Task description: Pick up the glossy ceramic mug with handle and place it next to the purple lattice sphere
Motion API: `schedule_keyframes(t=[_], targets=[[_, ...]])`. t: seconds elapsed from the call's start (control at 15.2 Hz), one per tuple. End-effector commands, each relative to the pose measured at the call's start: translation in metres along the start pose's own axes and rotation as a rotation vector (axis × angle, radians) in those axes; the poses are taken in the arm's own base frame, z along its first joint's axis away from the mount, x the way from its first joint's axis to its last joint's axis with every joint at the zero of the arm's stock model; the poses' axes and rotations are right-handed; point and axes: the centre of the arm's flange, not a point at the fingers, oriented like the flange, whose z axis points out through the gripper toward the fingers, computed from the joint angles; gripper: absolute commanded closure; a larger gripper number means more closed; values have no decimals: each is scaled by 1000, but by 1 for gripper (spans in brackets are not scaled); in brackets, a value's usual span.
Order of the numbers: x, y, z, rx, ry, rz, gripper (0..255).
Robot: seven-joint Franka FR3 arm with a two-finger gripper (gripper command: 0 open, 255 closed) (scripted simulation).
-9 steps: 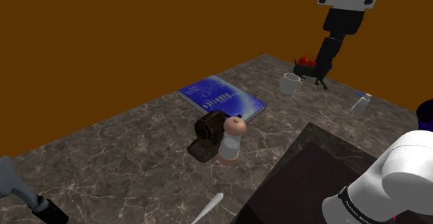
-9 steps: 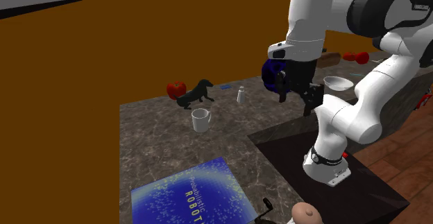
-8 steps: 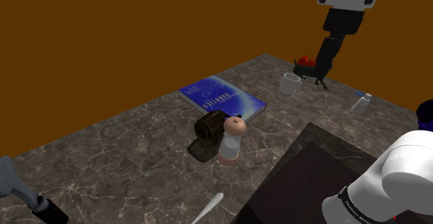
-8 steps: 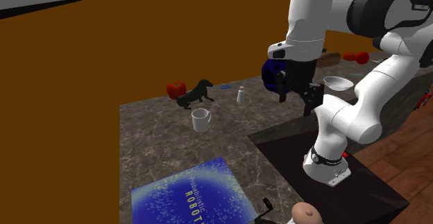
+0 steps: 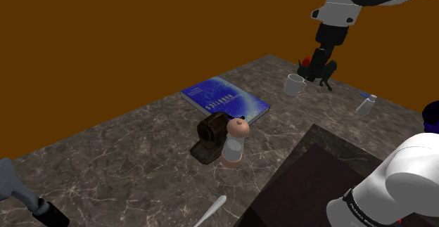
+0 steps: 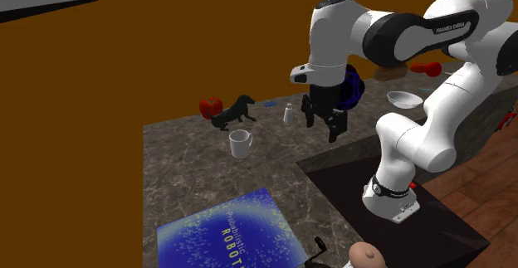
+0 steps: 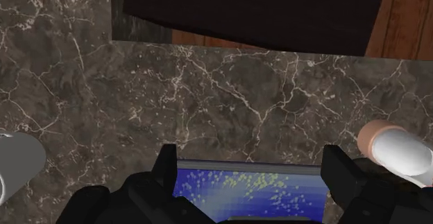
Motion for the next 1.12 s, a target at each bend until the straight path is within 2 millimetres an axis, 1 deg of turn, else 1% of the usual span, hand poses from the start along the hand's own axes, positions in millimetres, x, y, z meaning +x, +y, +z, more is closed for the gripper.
schedule_keyframes(t=[0.0,1.06], targets=[[8,21,13,-8,2,-2,0],[84,186,105,-64,11,-14,0]])
